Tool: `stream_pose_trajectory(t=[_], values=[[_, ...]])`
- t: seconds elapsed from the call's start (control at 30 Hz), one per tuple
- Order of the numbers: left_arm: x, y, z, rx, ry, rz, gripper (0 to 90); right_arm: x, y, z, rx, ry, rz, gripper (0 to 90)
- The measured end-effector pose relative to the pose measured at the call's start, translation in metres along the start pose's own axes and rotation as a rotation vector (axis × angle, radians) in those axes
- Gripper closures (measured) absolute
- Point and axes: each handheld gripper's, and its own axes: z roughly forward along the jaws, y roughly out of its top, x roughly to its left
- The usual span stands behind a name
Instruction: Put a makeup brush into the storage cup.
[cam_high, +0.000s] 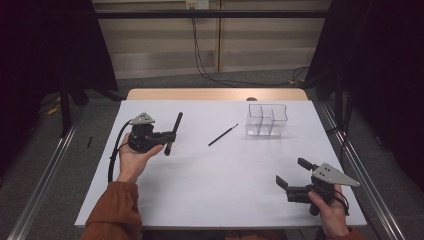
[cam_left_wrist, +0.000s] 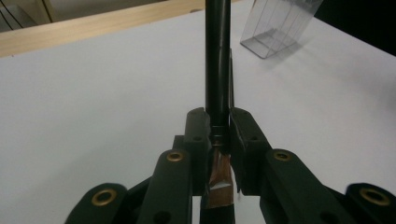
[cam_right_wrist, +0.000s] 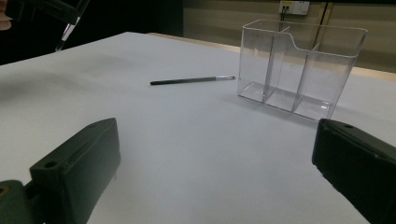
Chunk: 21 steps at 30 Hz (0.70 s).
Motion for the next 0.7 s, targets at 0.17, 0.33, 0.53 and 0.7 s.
stream_pose_trajectory(t=[0.17, 0.33, 0.53, 0.7], values=[[-0.004, -0.003, -0.005, -0.028, -0.02, 0.002, 78.2, 0.0, 0.0, 0.0, -0.002, 0.002, 0.0, 0.2], [-0.011, -0.009, -0.008, -0.024, -0.058, 0.015, 78.2, 0.0, 0.0, -0.001, -0.007, 0.004, 0.006, 0.2], [-0.022, -0.01, -0.012, -0.05, -0.099, 0.032, 78.2, -0.001, 0.001, -0.001, -0.01, 0.006, 0.007, 0.2], [-0.029, -0.011, -0.01, -0.041, -0.122, 0.051, 78.2, 0.001, 0.002, -0.001, -0.016, 0.011, 0.009, 0.2]])
